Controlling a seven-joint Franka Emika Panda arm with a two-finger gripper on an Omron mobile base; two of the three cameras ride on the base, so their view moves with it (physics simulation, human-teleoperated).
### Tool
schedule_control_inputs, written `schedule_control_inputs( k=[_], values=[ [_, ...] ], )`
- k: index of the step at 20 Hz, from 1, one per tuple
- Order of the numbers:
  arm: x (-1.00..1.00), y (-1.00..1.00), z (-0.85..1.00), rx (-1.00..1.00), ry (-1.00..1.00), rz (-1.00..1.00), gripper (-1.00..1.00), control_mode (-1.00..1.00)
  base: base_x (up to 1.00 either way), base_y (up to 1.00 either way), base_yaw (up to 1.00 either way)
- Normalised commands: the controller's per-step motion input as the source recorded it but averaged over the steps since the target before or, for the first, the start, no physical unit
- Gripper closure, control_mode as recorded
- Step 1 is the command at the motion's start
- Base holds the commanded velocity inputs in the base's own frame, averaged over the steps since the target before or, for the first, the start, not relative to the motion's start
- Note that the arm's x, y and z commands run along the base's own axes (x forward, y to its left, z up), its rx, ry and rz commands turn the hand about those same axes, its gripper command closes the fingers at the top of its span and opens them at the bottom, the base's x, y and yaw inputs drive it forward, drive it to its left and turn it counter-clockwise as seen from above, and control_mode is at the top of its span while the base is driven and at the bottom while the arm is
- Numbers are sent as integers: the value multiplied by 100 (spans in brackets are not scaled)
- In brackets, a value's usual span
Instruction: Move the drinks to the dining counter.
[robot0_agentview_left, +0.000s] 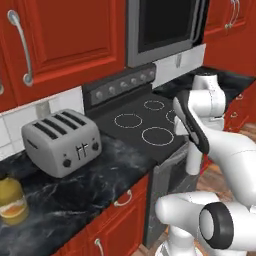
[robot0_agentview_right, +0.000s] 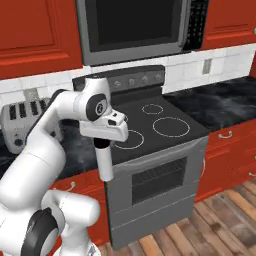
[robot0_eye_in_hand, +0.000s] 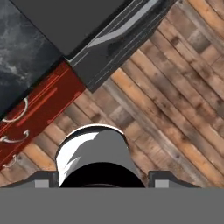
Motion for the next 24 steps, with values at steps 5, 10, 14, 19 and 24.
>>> schedule_control_inputs(
  k=[5,10,14,19,24],
  values=[
    [0,0,0,0,0,0,100,100,5,-45,-87],
    [0,0,0,0,0,0,100,100,11,-31,-88],
    [0,0,0,0,0,0,100,100,12,-20,-90],
    [0,0,0,0,0,0,100,100,14,-23,-89],
    [0,0,0,0,0,0,100,100,17,-29,-87]
  ],
)
